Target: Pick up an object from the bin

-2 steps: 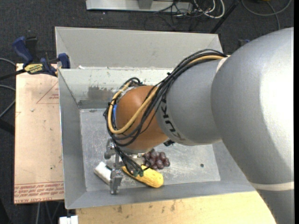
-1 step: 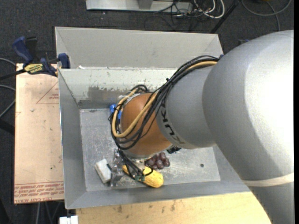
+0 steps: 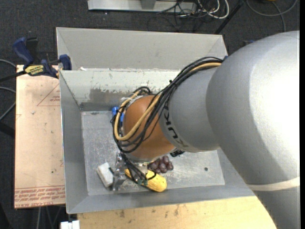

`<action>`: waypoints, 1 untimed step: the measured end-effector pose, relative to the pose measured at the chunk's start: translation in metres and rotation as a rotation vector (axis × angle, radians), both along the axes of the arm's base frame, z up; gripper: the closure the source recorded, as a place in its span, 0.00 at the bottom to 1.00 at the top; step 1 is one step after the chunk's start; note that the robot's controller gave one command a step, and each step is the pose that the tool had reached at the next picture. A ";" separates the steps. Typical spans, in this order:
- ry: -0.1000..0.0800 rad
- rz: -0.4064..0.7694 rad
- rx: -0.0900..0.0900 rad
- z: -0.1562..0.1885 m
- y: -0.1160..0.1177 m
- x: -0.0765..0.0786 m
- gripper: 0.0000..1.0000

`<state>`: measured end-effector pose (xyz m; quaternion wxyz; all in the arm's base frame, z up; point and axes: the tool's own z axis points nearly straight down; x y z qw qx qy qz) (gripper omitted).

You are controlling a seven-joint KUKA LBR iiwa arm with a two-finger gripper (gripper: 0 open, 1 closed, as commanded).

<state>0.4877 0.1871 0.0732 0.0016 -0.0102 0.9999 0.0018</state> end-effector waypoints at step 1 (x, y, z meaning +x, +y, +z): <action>0.002 -0.017 -0.002 0.109 0.026 0.014 1.00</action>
Offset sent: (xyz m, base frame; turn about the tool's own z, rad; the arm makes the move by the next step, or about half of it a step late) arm 0.0000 0.0000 0.0000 0.0000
